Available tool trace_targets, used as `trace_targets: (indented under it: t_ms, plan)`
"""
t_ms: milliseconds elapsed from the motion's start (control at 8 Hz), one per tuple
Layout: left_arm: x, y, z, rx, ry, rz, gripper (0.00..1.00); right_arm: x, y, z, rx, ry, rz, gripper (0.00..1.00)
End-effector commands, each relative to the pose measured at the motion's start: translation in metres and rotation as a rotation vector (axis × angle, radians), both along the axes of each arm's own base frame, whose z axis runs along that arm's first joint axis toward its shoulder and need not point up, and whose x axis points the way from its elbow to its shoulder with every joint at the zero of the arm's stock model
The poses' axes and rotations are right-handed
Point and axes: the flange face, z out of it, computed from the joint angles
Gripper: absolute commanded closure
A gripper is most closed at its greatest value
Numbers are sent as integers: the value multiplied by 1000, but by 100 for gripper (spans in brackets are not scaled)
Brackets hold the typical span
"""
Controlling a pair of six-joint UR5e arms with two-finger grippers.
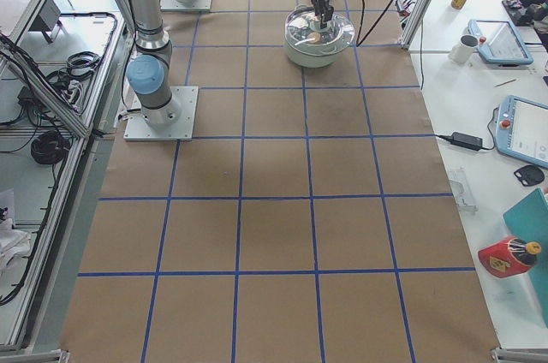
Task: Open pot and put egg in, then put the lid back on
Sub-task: 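Withdraw left gripper while right gripper carries lid back over pot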
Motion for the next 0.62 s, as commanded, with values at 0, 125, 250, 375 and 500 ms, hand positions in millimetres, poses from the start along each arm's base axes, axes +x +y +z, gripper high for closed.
trace_targets:
  t_ms: [0, 125, 250, 375, 500]
  plan:
    - [19, 12, 4, 47, -23, -79, 0, 64, 6, -19, 9, -47, -2, 100]
    - [21, 17, 2, 88, -28, -121, 0, 86, 4, -33, 13, -59, -12, 100]
    - [21, 20, 7, 79, -30, -131, 0, 111, 4, -48, 27, -59, -12, 100]
    - [20, 22, 8, 77, -27, -136, 0, 123, 2, -57, 30, -64, -24, 100]
    - [21, 21, 5, 87, -31, -157, 0, 129, 1, -63, 39, -66, -28, 100]
